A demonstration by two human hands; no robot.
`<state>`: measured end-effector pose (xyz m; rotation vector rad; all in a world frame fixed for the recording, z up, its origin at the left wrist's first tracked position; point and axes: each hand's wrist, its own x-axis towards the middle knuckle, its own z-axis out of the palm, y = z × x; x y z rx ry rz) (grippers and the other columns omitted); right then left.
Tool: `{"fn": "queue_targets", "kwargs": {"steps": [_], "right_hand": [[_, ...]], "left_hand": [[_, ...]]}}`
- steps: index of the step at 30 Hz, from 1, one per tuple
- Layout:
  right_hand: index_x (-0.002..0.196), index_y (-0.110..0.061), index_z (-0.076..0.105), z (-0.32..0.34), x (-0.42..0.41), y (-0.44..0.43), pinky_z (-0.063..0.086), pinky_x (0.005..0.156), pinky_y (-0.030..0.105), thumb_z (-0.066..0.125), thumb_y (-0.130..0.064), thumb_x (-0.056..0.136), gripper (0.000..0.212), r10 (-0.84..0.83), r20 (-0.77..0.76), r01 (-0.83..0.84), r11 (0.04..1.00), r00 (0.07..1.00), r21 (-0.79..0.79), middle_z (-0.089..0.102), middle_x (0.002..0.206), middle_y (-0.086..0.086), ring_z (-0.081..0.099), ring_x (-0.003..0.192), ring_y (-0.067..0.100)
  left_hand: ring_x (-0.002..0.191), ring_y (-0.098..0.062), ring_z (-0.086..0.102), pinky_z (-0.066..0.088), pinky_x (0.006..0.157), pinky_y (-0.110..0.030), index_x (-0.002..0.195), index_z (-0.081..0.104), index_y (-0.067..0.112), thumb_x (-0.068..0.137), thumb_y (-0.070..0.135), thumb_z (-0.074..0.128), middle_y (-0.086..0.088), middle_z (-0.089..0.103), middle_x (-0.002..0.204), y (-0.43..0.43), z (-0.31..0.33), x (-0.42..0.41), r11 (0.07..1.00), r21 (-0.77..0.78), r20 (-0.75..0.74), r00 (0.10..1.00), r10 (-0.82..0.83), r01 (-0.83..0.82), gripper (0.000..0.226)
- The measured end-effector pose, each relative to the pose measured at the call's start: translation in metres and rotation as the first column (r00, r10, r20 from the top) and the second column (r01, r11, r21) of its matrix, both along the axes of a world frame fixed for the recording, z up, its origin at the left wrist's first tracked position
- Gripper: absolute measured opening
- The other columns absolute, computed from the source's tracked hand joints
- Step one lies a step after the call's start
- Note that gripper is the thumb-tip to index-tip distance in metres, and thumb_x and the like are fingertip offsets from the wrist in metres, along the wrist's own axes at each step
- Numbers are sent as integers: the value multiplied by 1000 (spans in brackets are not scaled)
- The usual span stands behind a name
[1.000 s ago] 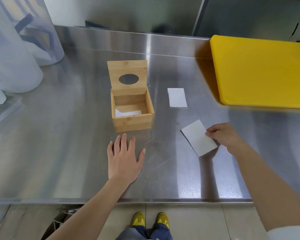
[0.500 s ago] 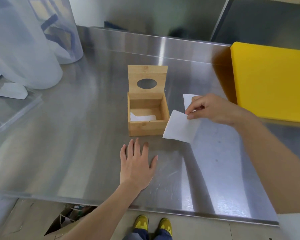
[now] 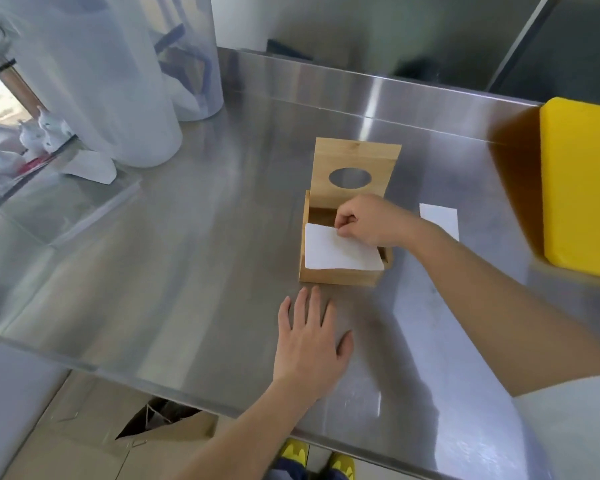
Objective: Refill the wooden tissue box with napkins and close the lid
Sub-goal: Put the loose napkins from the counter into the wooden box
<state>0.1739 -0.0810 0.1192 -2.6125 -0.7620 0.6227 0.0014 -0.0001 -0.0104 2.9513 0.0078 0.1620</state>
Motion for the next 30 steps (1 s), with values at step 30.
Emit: {"fn": "queue_targets", "kwargs": {"steps": [30], "right_hand": [[90,-12,69,1,-1,-48,40,63,19,55,-17,91,15,-343,162,255,880,925,402,58,69,-11,51,66,4]], "left_hand": [[124,-32,47,36,102,-52,118,54,16,86,51,39,-15,55,130,1,-2,0,999,40,-19,1000,8,-7,50]]}}
